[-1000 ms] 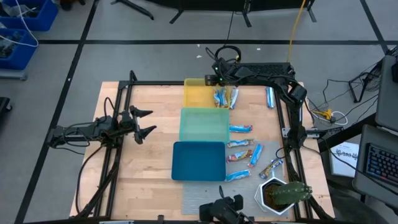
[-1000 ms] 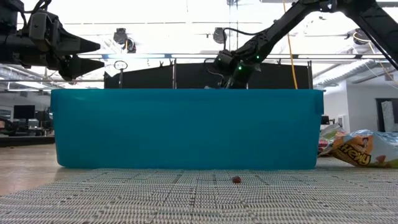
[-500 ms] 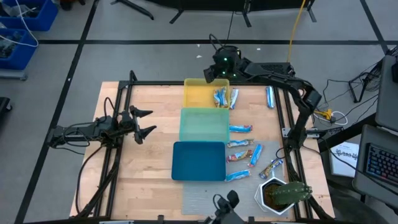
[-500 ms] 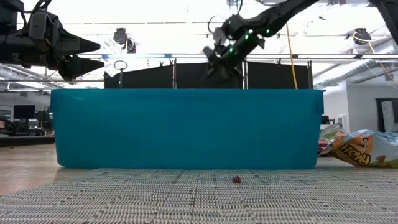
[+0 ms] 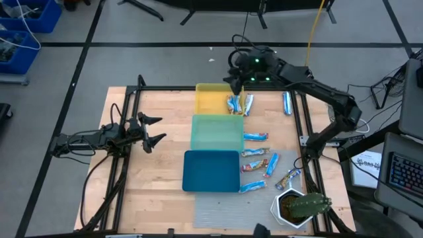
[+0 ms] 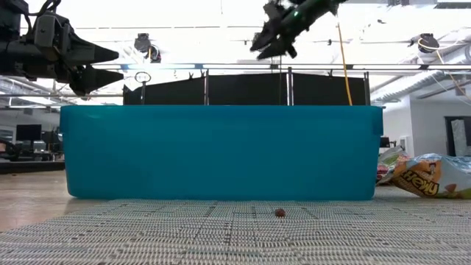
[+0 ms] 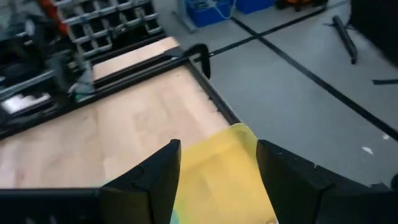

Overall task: Pick and place Granola Bars by type
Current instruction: Put the yellow granola bar into the yellow bin

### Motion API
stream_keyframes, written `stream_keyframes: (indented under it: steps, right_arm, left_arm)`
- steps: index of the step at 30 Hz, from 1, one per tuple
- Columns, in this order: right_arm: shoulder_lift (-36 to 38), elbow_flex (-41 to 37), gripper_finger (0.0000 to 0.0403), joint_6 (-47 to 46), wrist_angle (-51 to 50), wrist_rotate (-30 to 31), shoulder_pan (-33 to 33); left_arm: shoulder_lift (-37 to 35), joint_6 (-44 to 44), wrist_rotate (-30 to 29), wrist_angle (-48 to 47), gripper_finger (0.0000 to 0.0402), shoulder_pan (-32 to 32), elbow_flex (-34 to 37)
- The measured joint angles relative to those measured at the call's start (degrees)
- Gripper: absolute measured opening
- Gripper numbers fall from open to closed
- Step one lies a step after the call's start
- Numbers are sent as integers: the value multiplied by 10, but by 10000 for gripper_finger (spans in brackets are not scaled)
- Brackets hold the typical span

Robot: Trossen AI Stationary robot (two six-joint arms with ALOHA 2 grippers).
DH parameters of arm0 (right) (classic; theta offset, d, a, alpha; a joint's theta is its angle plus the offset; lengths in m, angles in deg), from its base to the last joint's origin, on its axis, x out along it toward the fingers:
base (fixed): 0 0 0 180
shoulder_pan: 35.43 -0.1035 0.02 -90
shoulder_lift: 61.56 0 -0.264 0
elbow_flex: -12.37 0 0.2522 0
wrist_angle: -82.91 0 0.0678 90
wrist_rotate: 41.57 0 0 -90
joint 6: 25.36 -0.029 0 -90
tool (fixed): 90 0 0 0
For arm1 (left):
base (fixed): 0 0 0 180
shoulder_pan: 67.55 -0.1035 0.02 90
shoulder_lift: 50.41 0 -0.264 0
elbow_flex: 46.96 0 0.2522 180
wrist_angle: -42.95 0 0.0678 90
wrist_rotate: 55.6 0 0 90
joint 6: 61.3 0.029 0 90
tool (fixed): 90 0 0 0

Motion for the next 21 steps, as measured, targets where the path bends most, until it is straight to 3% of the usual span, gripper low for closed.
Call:
stream_keyframes:
  steps: [14,21]
  right_arm:
    - [68,58,201,125,-278,-21,-73]
    - [78,60,201,164,-417,4,-144]
  left_arm:
    - [0,0,0,0,392,0,0]
    - [0,0,0,0,392,0,0]
